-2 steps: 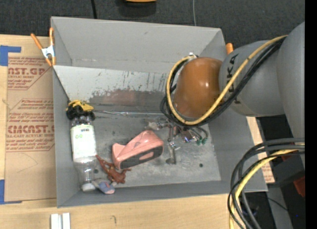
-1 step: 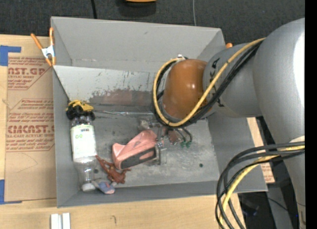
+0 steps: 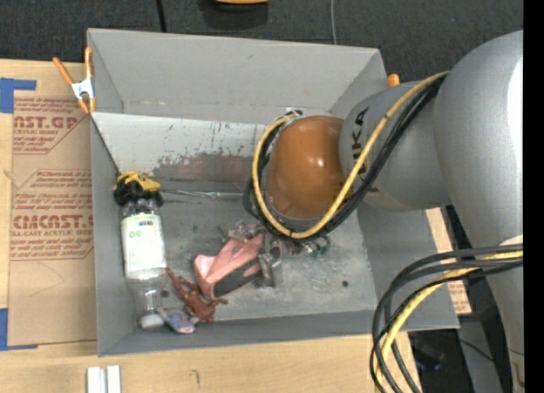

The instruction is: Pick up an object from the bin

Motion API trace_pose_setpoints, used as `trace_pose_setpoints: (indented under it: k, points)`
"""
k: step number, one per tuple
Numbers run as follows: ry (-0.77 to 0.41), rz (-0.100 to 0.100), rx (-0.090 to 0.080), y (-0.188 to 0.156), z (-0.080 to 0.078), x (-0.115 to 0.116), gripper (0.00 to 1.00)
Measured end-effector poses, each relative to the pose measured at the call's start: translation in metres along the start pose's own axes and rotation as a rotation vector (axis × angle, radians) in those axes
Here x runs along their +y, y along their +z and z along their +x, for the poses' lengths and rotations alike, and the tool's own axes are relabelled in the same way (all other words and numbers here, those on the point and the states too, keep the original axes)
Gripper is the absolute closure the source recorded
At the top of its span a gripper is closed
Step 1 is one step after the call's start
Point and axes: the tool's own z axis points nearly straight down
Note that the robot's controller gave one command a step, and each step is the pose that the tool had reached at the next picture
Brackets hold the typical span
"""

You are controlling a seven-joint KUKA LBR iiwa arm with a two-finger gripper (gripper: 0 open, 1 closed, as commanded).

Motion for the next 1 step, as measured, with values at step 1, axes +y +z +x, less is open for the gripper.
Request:
trace_pose_setpoints:
  k: [1]
  points:
    - [0.0,0.0,0.0,0.0,0.0,0.0,1.0]
